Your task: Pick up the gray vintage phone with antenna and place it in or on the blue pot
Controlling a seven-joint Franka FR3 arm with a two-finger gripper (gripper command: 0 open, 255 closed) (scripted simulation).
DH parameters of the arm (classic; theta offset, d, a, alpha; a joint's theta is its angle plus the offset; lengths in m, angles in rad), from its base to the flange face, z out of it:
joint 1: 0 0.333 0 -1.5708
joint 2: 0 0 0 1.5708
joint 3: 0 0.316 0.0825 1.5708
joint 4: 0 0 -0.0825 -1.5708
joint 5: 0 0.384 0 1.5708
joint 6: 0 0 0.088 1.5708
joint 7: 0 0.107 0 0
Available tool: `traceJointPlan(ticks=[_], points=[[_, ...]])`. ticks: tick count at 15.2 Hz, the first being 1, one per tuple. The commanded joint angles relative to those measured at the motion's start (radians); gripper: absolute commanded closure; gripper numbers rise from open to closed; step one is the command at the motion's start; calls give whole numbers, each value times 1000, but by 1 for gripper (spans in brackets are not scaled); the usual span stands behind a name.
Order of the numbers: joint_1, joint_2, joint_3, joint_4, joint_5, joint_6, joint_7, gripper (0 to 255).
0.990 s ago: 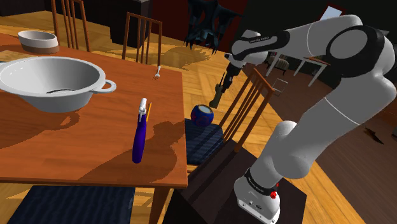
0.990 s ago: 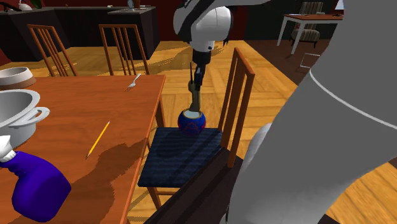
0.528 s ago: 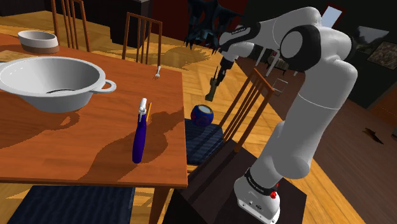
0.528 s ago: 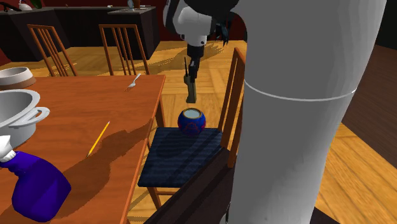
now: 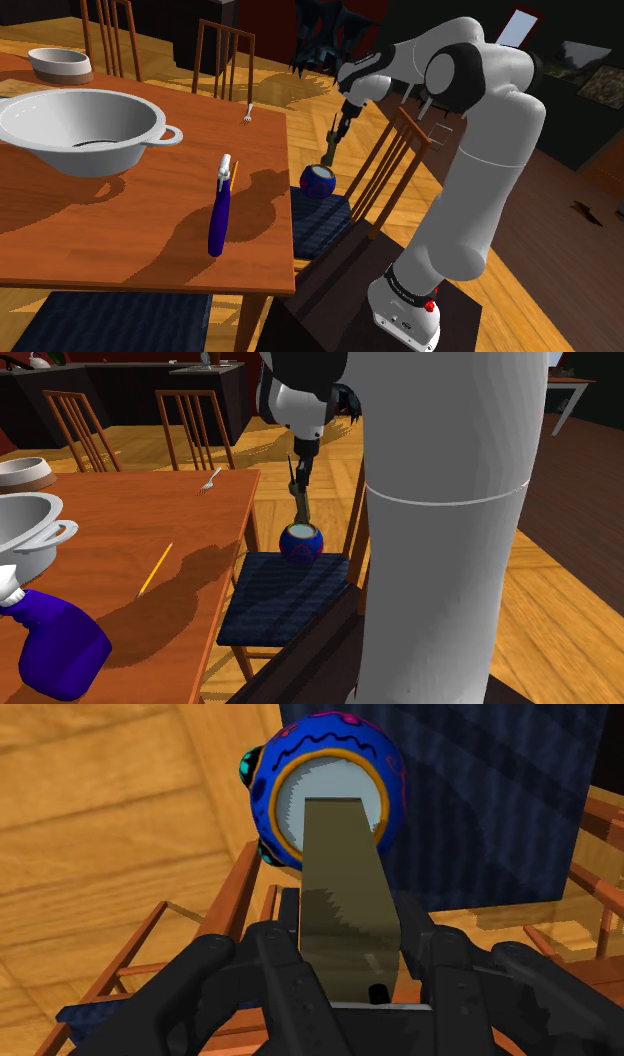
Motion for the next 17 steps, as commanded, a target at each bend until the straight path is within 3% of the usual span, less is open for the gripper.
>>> traceJointPlan(ticks=[1,7,15,16,17], points=[[-5,14,6,-14,17,22,-12,255],[-26,64,31,-40,74,80,-53,255],[-27,64,31,-40,74,80,-53,255],[-27,64,31,-40,74,80,-53,0],[-27,64,31,-40,74,80,-53,0]])
